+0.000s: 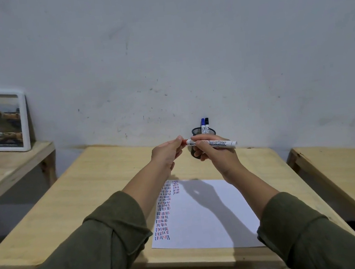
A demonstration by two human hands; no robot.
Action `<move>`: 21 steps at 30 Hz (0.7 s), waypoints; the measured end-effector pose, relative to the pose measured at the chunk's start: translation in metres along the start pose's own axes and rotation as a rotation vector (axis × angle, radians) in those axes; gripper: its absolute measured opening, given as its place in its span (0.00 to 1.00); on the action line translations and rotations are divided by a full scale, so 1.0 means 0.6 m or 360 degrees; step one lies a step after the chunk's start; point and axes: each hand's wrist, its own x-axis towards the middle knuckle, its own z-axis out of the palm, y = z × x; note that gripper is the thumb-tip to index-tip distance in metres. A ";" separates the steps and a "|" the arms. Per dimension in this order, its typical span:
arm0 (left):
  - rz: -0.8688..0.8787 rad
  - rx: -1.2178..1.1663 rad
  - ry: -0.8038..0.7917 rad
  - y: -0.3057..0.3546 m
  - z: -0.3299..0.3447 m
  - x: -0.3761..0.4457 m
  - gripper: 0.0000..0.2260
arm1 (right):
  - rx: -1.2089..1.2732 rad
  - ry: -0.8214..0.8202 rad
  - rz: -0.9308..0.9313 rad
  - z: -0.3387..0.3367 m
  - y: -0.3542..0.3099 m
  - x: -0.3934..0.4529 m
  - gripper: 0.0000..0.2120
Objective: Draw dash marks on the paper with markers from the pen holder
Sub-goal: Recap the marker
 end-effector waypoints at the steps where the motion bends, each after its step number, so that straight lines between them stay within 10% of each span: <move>1: -0.0017 0.0005 0.0002 0.001 0.001 -0.001 0.11 | -0.0053 -0.0010 -0.0028 -0.002 -0.002 -0.001 0.08; 12: 0.0043 -0.0461 -0.0024 -0.010 0.021 -0.014 0.08 | 0.0669 0.0140 0.0264 0.020 0.013 -0.006 0.09; 17: 0.0113 -0.0352 0.0038 -0.018 0.018 -0.004 0.05 | 0.0644 -0.0234 0.0327 -0.001 0.007 -0.015 0.09; 21: 0.0091 -0.0298 0.0075 -0.007 0.008 0.023 0.05 | 0.0765 -0.0565 0.0481 -0.030 0.005 -0.010 0.28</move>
